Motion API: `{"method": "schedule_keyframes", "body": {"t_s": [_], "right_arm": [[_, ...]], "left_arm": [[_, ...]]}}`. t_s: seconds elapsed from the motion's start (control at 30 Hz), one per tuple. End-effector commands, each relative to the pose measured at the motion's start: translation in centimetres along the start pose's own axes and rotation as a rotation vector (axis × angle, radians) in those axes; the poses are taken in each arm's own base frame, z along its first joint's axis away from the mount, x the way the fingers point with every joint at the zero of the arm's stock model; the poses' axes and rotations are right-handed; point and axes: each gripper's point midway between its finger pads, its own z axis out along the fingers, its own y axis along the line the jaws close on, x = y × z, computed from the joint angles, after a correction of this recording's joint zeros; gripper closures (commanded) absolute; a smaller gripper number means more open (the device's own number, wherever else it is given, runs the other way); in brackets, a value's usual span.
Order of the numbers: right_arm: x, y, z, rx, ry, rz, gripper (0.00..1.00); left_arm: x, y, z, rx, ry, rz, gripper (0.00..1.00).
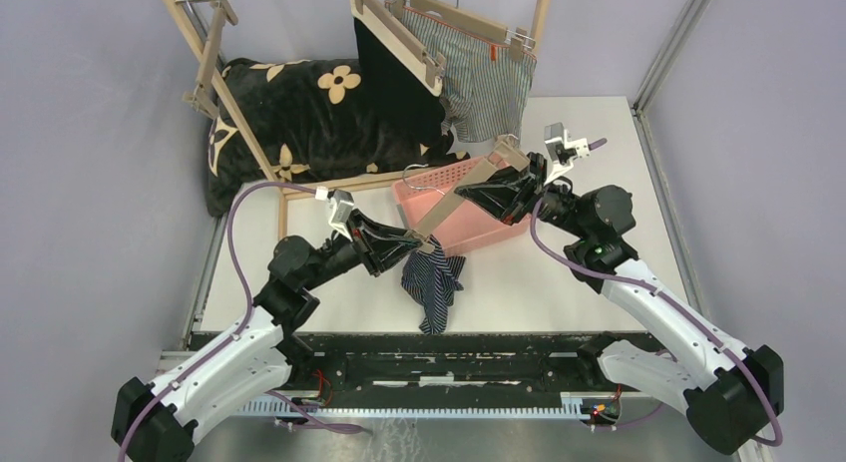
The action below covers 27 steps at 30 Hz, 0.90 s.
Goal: Remove the underwear clipped to the hanger
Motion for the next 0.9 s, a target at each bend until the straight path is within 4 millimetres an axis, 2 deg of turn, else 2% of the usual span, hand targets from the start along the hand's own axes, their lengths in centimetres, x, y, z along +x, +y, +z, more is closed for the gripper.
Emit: {"method": "schedule_keyframes", "body": {"t_s": [0.0, 0.03, 0.17, 0.23, 0.27, 0.43, 0.53, 0.67, 0.87], "right_arm": [[-2.7, 0.9, 0.6, -0.025, -0.073, -0.055, 0.99], [-2.7, 0.9, 0.6, -0.025, -0.072, -0.054, 0.99], [-2.6, 0.9, 0.5, -0.025, -0.068, -0.055, 0.99], [-2.5, 0.9, 0.5, -0.025, -0.064, -0.057, 0.99], [-2.5, 0.9, 0.5, -0.024, -0.061, -0.056, 0.99], [-2.4, 1.1, 0.4, -0.033, -0.056, -0.05, 0.99], [-2.4, 1.3, 0.4, -0.043, -0.055, -0.045, 0.99], [-2.4, 1.4, 0.5, -0.048, -0.053, -0.038, 0.99], [-2.7, 1.9, 0.6, -0.072, -0.066, -0.023, 0.99]], "left_arm": [[-1.4, -2.0, 0.4, 0.091, -0.023, 0.023, 0.91], [-1.4, -2.0, 0.4, 0.089, -0.025, 0.025, 0.97], [-1.6, -2.1, 0.3, 0.088, -0.024, 0.033, 0.96], [-2.0, -2.1, 0.3, 0.077, -0.025, 0.041, 0.74], [-2.3, -2.1, 0.3, 0.071, -0.033, 0.044, 0.58], [-4.3, -2.8, 0.0, 0.059, -0.079, 0.098, 0.17], [-5.1, -2.8, 0.1, 0.048, -0.092, 0.129, 0.17], [-5.2, -2.9, 0.5, 0.059, -0.082, 0.139, 0.3], [-4.5, -2.6, 1.0, 0.077, -0.053, 0.144, 0.31]]}}
